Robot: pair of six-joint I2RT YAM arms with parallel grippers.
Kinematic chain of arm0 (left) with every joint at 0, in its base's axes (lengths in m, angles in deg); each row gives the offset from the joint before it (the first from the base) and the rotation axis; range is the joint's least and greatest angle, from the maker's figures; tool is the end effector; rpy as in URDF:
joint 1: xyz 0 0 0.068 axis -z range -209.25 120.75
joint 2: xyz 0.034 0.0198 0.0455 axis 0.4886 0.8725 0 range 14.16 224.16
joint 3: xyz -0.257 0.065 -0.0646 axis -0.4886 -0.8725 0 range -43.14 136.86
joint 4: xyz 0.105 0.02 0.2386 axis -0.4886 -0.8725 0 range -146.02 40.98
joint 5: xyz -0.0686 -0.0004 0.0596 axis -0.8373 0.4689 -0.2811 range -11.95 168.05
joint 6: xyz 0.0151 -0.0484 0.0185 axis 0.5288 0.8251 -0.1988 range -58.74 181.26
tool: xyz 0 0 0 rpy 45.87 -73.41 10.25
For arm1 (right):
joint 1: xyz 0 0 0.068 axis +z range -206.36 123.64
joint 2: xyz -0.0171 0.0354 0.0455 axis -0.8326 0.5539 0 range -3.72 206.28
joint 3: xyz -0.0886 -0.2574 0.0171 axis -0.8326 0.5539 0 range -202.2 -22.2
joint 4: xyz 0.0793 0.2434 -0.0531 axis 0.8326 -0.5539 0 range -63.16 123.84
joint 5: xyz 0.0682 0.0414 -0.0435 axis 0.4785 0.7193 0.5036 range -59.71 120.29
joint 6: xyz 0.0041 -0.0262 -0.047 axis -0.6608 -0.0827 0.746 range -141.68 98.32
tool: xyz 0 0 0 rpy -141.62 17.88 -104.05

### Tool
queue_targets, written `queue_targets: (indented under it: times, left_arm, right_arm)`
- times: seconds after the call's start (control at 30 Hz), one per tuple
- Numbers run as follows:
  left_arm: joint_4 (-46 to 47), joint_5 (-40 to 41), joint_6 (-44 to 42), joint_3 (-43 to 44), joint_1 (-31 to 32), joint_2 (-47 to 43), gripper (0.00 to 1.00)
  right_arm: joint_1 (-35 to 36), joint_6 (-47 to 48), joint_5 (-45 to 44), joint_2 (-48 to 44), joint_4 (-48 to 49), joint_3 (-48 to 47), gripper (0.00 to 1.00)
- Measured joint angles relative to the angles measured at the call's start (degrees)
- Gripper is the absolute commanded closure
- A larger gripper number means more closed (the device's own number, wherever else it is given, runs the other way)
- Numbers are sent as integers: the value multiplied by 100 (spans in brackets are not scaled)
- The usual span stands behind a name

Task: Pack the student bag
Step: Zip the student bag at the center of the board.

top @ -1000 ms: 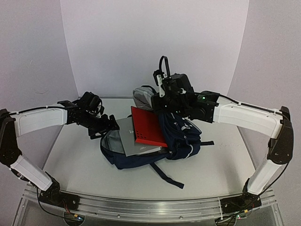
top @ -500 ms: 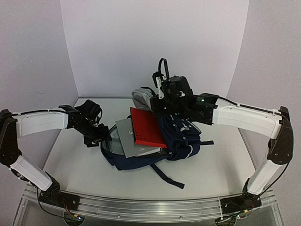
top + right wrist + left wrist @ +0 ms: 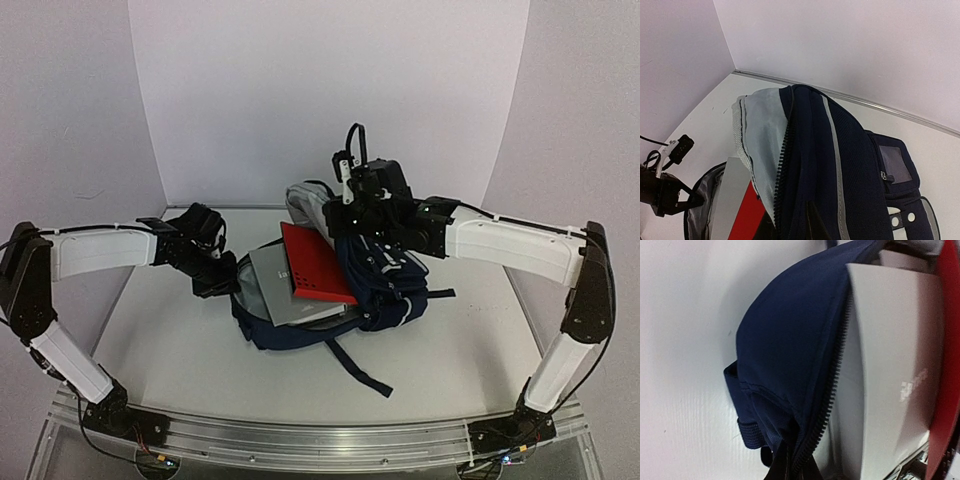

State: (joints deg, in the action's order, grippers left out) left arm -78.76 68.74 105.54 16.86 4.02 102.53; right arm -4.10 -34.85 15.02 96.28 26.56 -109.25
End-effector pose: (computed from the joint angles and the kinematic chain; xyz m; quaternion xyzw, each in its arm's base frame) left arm 0.2595 -0.1772 0.2211 -0.0698 0.9561 -0.2322 0.1647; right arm 0.2642 0.3261 0.3395 -0.2005 0.7916 0.2147 0.5358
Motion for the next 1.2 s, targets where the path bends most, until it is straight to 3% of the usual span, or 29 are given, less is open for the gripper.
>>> queue_targets:
  times: [0.07,0.17,0.27,0.47,0.63,0.77,0.97,1.2]
  left_arm:
    - [148,-120,-80,389,-25,103,100]
    - [409,-417,-134,978,-104,365,100]
    - [712,-784,-104,1387,-223,693,100]
    - [1224,-1417,169,1465,-454,1019,100]
    - [1493,-1926,388,1474,-692,1116,100]
    - [1634,-2246,521,1604,-938,1323,100]
    - [1680,-2401,622,1776,-1124,1413,100]
    - [1664,-2416,663,1860,-1136,1413,100]
  right_arm:
    - [-200,-18,146,88,143,-3,87]
    - [-429,-15,331,139,312,-8,47]
    - [-567,-5,557,94,477,-14,22]
    - [-529,-103,1224,-807,718,687,2]
    - [-393,-334,1706,-1942,786,1575,7]
    - [-230,-639,1924,-2541,939,2322,25]
    - [-37,-1162,2080,-2601,1272,3562,47]
    - [-8,-1486,1936,-2118,1762,4295,61]
